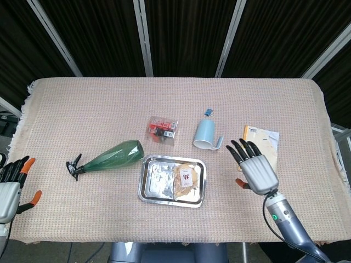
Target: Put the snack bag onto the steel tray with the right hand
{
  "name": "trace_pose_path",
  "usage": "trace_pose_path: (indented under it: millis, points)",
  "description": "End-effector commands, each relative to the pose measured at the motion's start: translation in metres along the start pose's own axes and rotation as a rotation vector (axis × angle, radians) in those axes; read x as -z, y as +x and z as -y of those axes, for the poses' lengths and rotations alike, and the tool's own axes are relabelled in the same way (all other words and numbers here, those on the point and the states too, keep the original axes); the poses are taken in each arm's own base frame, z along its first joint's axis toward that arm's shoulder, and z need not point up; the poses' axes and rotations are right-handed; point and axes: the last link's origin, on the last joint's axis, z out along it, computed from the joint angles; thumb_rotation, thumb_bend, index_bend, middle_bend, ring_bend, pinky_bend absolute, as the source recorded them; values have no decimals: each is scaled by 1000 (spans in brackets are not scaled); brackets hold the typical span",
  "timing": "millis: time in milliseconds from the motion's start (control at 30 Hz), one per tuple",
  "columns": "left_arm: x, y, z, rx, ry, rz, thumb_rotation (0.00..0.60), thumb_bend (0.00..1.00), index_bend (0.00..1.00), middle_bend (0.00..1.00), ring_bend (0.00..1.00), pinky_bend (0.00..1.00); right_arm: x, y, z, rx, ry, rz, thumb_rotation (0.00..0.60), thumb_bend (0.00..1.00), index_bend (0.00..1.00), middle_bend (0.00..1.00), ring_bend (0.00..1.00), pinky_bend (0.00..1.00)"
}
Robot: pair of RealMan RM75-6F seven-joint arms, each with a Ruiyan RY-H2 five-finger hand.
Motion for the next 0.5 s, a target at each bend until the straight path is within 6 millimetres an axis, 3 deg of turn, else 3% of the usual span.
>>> trace_pose_path:
  millis: [33, 233, 500]
  points:
    - [3, 3, 1, 2, 0, -10, 600, 342, 0, 0, 0, 0, 32, -3, -30, 20, -99, -35, 600, 135, 91, 57, 0, 119]
    - [10, 7, 3, 2, 3, -30, 600, 343, 0, 0, 0, 0, 71, -12, -55, 3, -215, -82, 600, 136, 51, 0, 0, 29]
    - [16, 7, 0, -5, -7, -43, 600, 342, 0, 0, 0, 0, 105, -21, -69, -34, -321, -122, 600, 135, 47, 0, 0, 4]
